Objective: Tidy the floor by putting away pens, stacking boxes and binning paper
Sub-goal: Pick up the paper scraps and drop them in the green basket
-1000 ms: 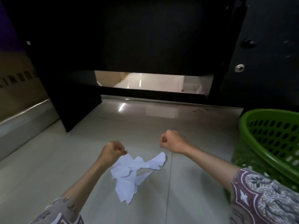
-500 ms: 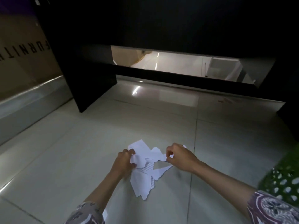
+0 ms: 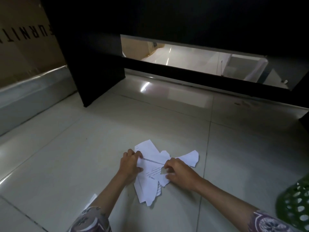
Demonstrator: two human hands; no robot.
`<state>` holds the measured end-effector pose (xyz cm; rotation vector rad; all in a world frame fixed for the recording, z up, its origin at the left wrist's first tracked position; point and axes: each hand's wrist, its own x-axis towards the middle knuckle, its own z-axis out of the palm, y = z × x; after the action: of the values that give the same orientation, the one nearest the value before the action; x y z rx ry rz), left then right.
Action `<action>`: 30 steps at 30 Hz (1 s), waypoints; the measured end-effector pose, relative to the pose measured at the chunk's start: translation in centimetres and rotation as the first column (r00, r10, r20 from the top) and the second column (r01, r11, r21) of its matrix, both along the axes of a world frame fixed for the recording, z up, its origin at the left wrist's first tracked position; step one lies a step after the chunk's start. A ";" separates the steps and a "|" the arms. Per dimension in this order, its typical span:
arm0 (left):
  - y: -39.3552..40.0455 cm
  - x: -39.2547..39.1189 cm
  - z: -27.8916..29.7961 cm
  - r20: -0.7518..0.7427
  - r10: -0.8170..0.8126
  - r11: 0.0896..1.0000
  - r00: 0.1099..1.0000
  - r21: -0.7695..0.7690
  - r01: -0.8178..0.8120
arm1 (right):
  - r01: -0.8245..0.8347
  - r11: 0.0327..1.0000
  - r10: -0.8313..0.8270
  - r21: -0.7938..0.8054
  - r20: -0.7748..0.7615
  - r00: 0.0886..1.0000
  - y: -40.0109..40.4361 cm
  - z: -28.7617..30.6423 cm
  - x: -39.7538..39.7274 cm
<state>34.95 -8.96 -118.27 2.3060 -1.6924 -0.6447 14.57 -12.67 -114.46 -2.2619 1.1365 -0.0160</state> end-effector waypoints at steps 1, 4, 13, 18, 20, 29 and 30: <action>-0.1 0.0 0.1 0.009 -0.001 1.000 1.000 0.012 0.001 | -0.028 1.000 0.028 -0.008 -0.025 0.999 0.3 -0.4 0.2; -0.3 0.0 0.0 0.001 0.020 0.999 1.000 0.034 -0.020 | -0.106 0.993 0.098 -0.061 -0.114 0.989 0.8 -1.4 0.7; -0.6 0.2 0.0 -0.045 0.005 0.999 0.999 0.035 -0.004 | -0.008 0.997 0.009 0.081 -0.009 1.000 0.9 -2.1 1.1; -0.5 0.1 0.2 -0.038 -0.016 1.000 0.999 0.006 0.016 | 0.016 0.979 -0.047 0.202 0.152 0.987 0.1 -1.1 0.3; -0.3 0.1 0.2 -0.064 -0.013 1.000 0.998 -0.016 0.012 | 0.108 0.982 -0.145 0.158 0.248 0.958 -0.8 -0.8 0.4; 0.7 0.3 -0.4 -0.255 0.044 0.989 0.966 -0.128 -0.079 | 0.385 0.922 -0.387 0.044 0.072 0.919 -3.5 -2.1 3.5; 0.8 0.3 -0.4 -0.276 0.058 0.986 0.959 -0.136 -0.099 | 0.381 0.924 -0.382 0.026 0.062 0.922 -3.4 -2.3 3.7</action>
<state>35.23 -8.14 -118.69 2.0629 -1.4643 -0.7519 18.25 -16.06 -116.76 -1.9780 1.5185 -0.2357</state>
